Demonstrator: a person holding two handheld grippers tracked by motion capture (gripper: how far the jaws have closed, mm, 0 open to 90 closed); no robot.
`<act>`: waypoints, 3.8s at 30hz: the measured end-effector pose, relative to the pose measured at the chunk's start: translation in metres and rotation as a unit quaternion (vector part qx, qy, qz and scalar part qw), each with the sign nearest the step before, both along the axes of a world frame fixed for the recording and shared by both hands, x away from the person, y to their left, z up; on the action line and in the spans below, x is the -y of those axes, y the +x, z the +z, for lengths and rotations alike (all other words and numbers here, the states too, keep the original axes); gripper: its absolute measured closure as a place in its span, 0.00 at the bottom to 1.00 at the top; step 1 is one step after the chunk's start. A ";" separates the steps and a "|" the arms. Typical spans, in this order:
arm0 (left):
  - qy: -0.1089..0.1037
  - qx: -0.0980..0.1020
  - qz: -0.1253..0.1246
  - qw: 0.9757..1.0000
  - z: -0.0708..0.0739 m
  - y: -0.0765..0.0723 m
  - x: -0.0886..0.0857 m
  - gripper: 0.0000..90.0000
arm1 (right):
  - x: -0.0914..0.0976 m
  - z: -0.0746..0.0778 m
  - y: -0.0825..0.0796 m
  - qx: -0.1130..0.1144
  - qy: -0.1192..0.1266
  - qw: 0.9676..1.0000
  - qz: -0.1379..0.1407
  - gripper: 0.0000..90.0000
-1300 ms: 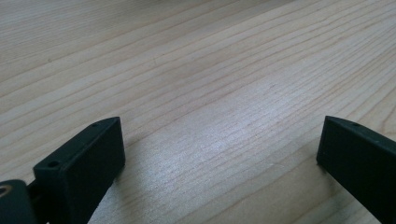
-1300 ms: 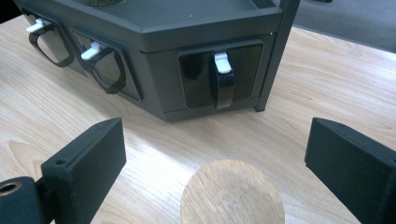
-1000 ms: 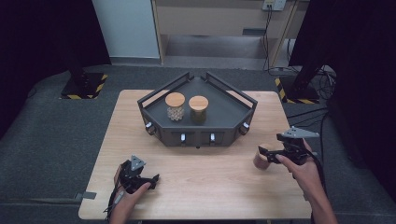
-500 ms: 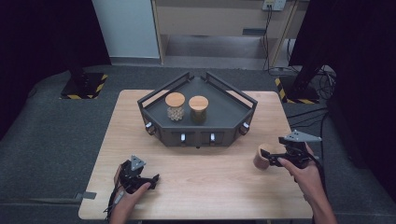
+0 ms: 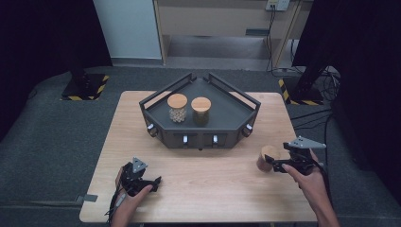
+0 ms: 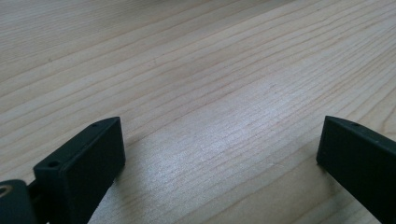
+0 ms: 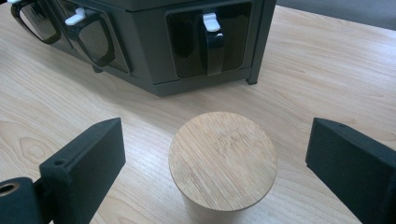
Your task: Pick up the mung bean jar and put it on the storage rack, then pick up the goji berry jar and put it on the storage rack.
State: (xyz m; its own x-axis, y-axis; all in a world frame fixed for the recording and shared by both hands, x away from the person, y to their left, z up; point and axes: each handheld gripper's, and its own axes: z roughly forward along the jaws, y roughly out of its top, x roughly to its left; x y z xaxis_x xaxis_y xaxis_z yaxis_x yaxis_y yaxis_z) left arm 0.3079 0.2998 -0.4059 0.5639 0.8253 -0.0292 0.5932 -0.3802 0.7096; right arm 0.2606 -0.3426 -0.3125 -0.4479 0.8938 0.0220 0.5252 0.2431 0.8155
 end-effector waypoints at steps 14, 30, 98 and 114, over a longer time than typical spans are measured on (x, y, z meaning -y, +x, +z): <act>0.000 0.000 0.001 1.000 0.000 0.000 0.000 0.00 | 0.003 -0.007 -0.005 -0.001 0.001 1.000 -0.004 0.05; 0.000 0.000 0.001 1.000 0.000 0.000 0.000 0.00 | 0.007 -0.016 -0.012 -0.001 0.007 1.000 -0.006 0.05; 0.000 -0.001 0.003 1.000 0.000 0.000 0.001 0.00 | 0.006 -0.049 0.002 -0.018 0.013 1.000 -0.012 0.05; 0.000 -0.001 0.003 1.000 0.000 0.000 0.001 0.00 | -0.003 -0.060 0.017 -0.040 0.006 0.999 -0.018 0.13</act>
State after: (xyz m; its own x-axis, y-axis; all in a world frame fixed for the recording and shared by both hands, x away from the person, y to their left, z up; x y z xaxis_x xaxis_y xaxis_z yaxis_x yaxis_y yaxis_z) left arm 0.3074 0.2989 -0.4056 0.5589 0.8287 -0.0296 0.5970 -0.3773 0.7080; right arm 0.2780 -0.3393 -0.3727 -0.4114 0.9090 0.0669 0.5975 0.2135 0.7730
